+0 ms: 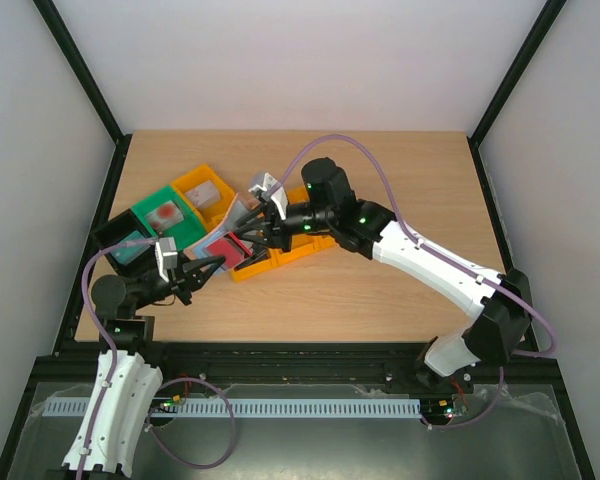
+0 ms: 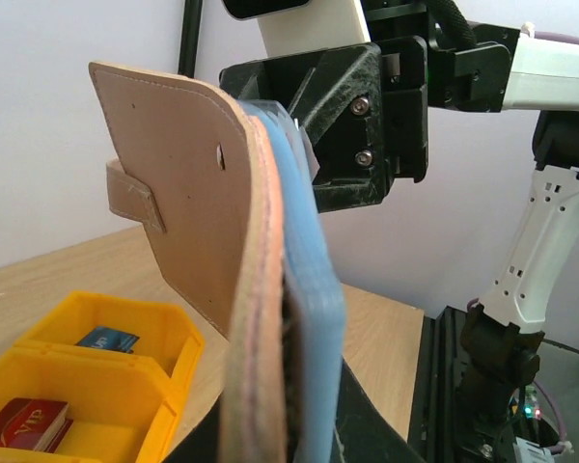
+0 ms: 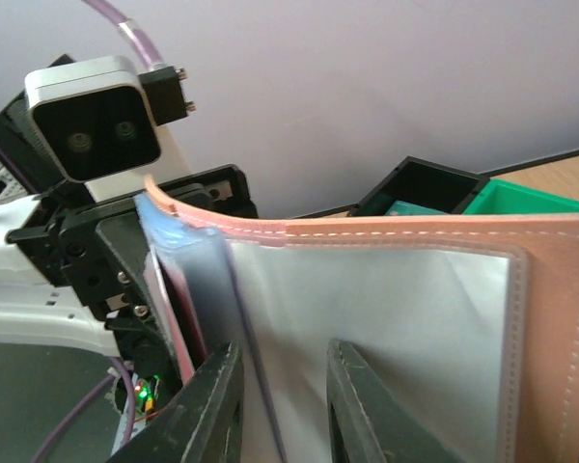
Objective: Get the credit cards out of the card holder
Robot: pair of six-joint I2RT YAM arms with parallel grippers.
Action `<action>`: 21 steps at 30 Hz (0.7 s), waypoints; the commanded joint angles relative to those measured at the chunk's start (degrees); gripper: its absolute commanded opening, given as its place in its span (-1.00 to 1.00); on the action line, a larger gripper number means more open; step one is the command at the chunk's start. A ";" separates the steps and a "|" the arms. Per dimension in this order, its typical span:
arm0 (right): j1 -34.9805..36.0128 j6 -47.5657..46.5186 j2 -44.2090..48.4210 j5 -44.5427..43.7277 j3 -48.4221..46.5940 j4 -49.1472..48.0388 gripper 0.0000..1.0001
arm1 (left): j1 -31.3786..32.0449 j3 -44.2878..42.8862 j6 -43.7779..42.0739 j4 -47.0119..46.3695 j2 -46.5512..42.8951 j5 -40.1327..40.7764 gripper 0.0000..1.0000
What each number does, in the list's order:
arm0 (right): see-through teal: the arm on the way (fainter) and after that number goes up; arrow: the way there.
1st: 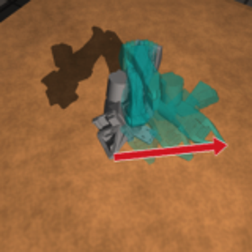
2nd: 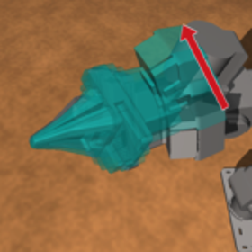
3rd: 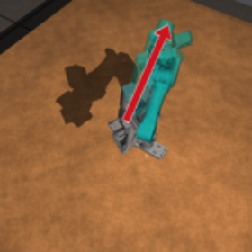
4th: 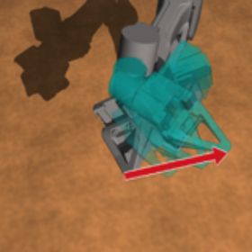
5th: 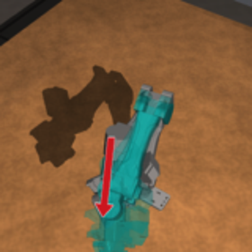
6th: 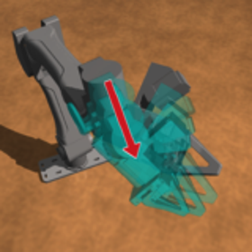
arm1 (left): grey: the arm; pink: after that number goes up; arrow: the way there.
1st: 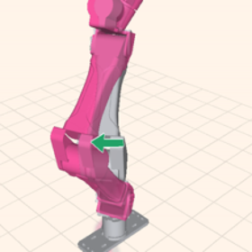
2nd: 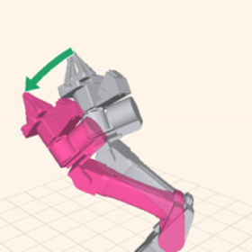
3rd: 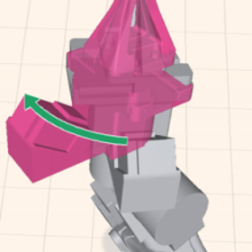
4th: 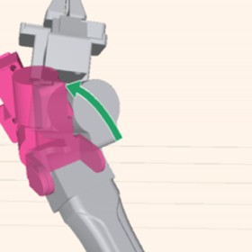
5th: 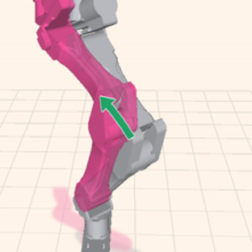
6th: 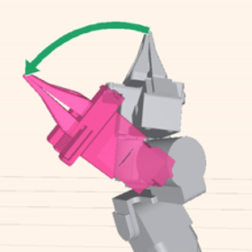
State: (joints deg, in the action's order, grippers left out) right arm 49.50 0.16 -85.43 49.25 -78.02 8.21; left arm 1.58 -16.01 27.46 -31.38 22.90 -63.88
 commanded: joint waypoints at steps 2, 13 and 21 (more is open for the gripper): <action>0.15 -4.56 -0.70 6.46 -0.89 3.35 -0.47 | 0.31 -0.19 -0.66 -3.29 -0.57 -2.29 -0.95; -1.29 -12.67 3.18 5.07 -1.35 11.67 -0.40 | 0.26 -0.34 -0.44 -3.34 -0.66 -2.32 -0.95; -1.16 -11.31 4.19 8.37 0.23 8.35 -0.09 | 0.27 -0.18 -0.83 -3.51 -0.53 -2.46 -0.95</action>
State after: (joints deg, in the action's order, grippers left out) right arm 48.34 -12.82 -82.89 55.13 -78.04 19.81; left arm 1.65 -16.01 27.44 -31.55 22.90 -65.56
